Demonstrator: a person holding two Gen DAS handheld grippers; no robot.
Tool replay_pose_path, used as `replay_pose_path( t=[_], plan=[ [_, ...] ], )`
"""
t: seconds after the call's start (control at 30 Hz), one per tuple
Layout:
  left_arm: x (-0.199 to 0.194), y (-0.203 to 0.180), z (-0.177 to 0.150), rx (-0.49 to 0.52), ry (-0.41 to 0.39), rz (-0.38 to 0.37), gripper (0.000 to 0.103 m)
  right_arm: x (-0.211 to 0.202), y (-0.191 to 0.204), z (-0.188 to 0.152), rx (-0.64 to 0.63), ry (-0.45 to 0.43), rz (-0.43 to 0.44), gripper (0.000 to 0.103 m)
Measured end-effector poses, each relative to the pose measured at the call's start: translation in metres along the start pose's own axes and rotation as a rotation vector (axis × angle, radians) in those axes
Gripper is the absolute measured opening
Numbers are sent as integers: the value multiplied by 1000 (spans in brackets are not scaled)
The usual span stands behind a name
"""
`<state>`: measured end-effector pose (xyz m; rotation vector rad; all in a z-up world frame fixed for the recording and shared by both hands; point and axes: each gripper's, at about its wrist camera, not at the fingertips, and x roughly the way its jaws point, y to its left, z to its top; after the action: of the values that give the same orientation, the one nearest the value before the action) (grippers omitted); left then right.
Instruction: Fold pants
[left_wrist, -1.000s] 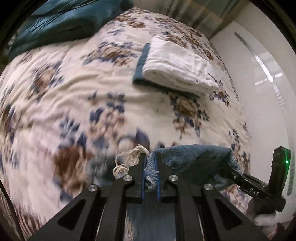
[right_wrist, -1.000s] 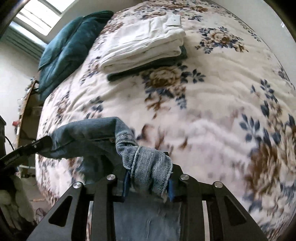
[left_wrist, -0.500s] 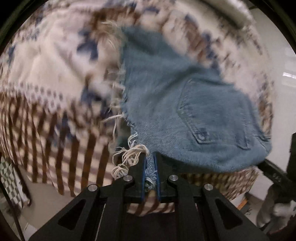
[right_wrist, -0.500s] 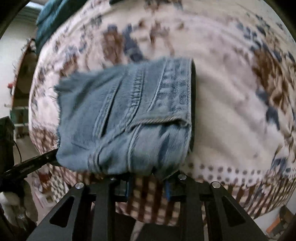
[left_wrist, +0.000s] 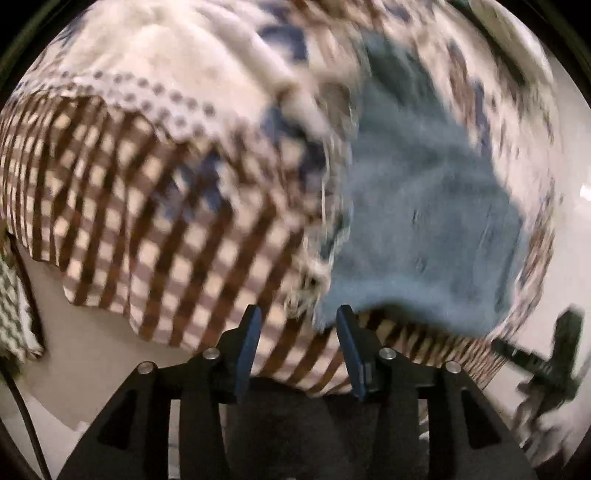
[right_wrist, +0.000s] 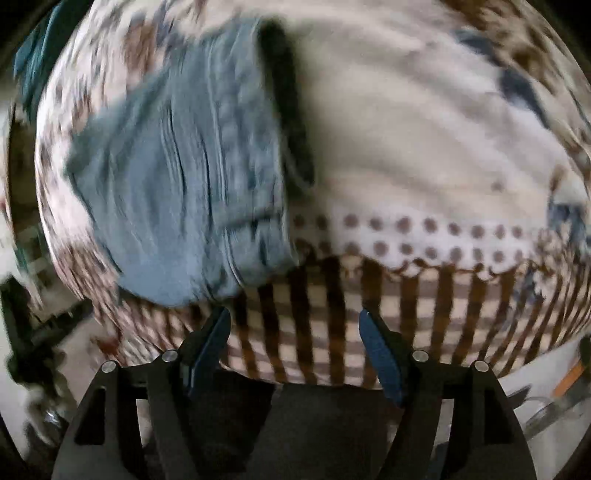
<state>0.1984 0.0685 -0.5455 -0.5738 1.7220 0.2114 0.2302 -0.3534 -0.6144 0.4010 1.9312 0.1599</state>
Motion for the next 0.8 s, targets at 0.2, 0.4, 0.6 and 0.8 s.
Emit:
replay_pose_path(
  t=[0.2, 0.4, 0.6, 0.8],
  plan=[
    [-13, -45, 111, 17, -127, -152, 39, -45, -1, 62, 76, -197, 115, 75],
    [43, -65, 201, -30, -9, -194, 39, -28, 16, 132, 82, -189, 155, 67],
    [37, -71, 207, -37, -38, -187, 13, -9, 9, 151, 162, -197, 195, 31],
    [7, -41, 224, -91, -158, -178, 16, -9, 21, 145, 150, -216, 186, 31]
  ],
)
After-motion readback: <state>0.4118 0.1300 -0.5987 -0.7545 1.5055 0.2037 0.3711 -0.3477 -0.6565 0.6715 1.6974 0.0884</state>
